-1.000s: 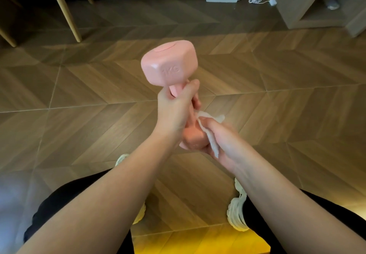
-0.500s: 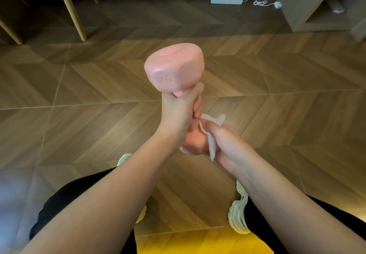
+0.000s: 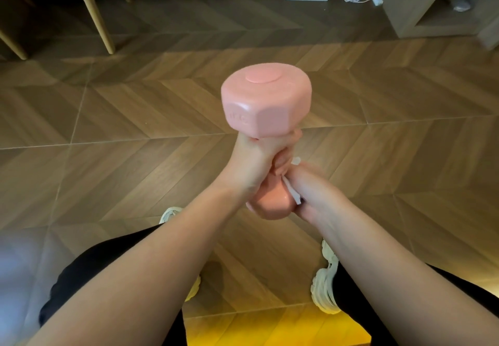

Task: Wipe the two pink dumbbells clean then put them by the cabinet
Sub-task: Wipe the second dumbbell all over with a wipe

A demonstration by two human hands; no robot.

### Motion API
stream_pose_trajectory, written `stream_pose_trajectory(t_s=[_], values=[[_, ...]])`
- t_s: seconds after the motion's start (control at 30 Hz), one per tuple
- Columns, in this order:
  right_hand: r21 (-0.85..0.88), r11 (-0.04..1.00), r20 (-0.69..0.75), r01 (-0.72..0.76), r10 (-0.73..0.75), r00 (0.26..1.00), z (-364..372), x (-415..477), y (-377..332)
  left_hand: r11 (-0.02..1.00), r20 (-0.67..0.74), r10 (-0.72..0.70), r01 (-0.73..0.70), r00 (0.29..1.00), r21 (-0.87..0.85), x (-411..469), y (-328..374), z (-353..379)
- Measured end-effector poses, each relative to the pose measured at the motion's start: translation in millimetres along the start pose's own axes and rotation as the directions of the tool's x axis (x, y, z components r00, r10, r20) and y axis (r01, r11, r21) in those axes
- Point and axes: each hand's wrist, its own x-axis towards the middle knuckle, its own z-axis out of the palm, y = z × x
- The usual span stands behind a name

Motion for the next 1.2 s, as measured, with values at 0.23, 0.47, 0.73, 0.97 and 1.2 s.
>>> stream_pose_trajectory(t_s=[0.23,0.47,0.73,0.97,1.2], values=[[-0.075,0.993,-0.089,0.089,-0.095,0.992,-13,1,4,0.994,-0.120,-0.077,0.085,0.990,0.065,2,3,-5],[0.003,0.977,-0.251,0.211,-0.204,0.946,-27,-5,-12,0.852,-0.290,-0.341,0.424,0.894,0.305,-10,-13,-22],[0.023,0.956,-0.290,0.293,-0.275,0.917,-33,-10,-23,0.806,-0.193,-0.438,0.479,0.878,0.349,-27,-26,-38],[0.078,0.969,-0.261,0.233,-0.206,0.943,-27,-9,-16,0.859,-0.209,-0.401,0.445,0.892,0.253,-21,-12,-36],[0.283,0.957,-0.069,0.061,-0.043,0.997,-12,-16,-4,0.973,-0.323,-0.209,0.229,0.923,0.024,-2,1,-33]])
